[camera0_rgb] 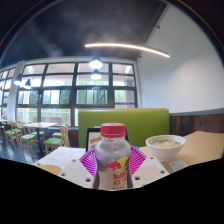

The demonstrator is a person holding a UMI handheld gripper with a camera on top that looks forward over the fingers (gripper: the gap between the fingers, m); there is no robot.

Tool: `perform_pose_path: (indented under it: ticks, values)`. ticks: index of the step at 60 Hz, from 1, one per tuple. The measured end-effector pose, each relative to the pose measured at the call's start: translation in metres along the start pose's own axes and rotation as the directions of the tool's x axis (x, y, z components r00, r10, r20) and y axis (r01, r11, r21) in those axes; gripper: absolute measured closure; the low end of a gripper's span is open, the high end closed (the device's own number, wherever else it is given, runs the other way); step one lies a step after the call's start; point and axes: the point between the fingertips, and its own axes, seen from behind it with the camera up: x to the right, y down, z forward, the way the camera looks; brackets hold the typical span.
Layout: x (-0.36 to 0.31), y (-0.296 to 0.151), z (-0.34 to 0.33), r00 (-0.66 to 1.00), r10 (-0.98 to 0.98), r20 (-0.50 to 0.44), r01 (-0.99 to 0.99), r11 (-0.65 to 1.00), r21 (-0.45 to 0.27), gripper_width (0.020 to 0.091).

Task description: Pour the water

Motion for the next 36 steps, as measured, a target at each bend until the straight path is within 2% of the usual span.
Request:
perform_pose_path:
  ticks: [6,9,10,11,19,25,31,36]
  values:
    - [0.004,0.011,0.004,1.000,0.003,-0.008,-0.004,1.000,-0.012,0.0731]
    - [0.006,0.022,0.008,1.000,-0.018,-0.019,0.017,0.998,-0.061,0.0707]
    - [0.026,0.023,0.018,1.000,-0.018,-0.010,0.018,0.999,-0.030,0.0718]
    - [0.009,0.021,0.010,1.000,-0.026,-0.015,0.026,0.999,-0.031,0.0716]
    - [0.000,0.020,0.012,1.000,-0.020,-0.022,0.020,1.000,-0.018,0.0713]
    - [0.001,0.021,0.011,1.000,-0.017,-0.021,0.016,1.000,-0.018,0.0666]
    - [0.001,0.021,0.013,1.000,-0.020,-0.018,0.020,1.000,-0.021,0.0562]
    - [-0.004,0.050,0.003,0.999,-0.032,0.000,0.031,0.985,-0.169,0.0396]
